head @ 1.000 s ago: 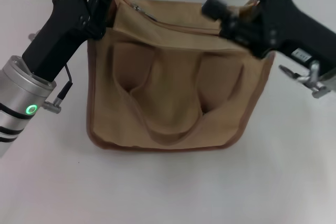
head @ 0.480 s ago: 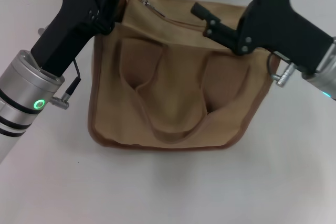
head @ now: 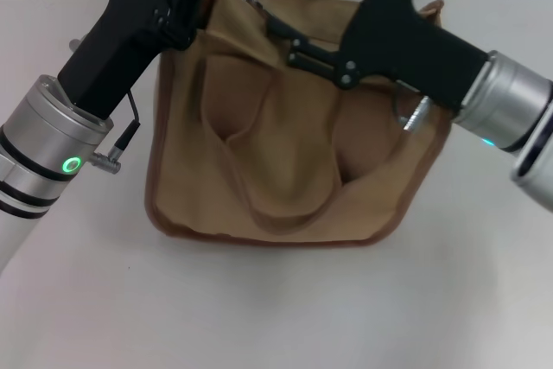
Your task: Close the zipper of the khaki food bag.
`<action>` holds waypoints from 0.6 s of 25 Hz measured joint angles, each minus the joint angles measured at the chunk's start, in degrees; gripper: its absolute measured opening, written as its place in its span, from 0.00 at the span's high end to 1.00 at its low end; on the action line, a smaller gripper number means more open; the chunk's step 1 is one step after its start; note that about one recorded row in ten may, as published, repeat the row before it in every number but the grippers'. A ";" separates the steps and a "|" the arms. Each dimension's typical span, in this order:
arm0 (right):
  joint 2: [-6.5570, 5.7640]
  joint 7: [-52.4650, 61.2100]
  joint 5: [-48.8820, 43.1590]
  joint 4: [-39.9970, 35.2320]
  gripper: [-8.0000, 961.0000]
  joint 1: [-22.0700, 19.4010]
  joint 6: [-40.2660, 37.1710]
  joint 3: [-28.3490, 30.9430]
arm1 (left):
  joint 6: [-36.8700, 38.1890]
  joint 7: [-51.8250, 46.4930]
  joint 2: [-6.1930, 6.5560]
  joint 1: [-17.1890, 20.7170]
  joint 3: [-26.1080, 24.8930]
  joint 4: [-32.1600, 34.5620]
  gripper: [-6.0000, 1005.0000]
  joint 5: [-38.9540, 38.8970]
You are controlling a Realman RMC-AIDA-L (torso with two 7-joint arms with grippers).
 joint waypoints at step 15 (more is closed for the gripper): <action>0.00 -0.64 5.82 -2.75 0.21 0.25 6.85 -5.64 | -0.02 0.30 0.00 -0.18 0.03 0.00 0.93 -0.18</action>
